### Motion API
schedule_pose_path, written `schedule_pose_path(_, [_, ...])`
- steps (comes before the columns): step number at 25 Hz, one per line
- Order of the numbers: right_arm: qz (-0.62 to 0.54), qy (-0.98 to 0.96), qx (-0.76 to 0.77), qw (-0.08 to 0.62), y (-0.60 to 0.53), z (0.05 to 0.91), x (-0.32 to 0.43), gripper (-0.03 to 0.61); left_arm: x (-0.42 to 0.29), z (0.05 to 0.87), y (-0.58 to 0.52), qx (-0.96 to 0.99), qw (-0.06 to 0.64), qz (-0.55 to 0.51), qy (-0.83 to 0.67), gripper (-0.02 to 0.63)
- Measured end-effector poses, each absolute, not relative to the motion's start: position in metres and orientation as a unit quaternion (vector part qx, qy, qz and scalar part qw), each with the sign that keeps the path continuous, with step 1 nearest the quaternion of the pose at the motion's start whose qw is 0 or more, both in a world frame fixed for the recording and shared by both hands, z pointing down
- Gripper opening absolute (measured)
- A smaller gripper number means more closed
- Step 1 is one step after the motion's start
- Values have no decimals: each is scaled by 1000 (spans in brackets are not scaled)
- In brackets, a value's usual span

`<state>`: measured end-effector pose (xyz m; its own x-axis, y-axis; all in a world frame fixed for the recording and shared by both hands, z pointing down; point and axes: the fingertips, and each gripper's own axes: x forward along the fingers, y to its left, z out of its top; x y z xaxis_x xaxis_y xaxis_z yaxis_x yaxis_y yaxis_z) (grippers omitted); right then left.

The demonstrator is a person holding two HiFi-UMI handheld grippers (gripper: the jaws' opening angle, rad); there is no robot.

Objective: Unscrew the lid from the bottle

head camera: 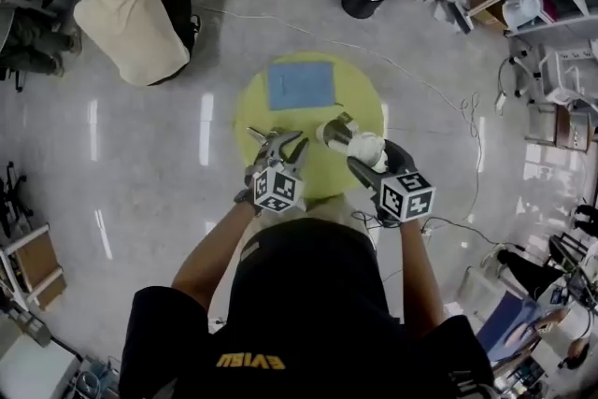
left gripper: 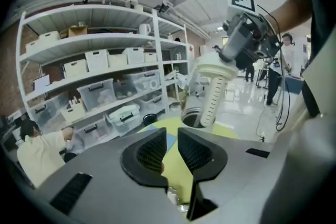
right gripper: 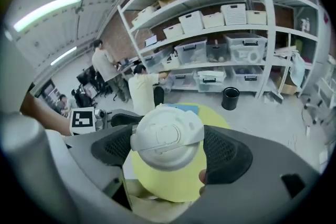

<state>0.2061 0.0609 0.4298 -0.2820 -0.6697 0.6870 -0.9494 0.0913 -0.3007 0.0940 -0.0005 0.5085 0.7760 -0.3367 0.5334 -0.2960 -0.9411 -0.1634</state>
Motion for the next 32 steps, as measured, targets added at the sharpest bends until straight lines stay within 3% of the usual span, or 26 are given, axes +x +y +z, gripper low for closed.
schedule_pose_path(5, [355,-700,600,153,88,385,215,423,80,427,-8,-949,-36,-231,214,18])
schedule_pose_path(13, [316,-680,659,61,95,330,227,422,55,360,-17,-949,-139,-175,221,18])
schedule_pose_path(20, [272,-679,682,5,108,286,248,422,86,338,1,-962,-137,-155,180,18])
schedule_pose_path(32, [245,-692,679,23,85,263,244,420,103,287,-9,-974,-106,-138,148,18])
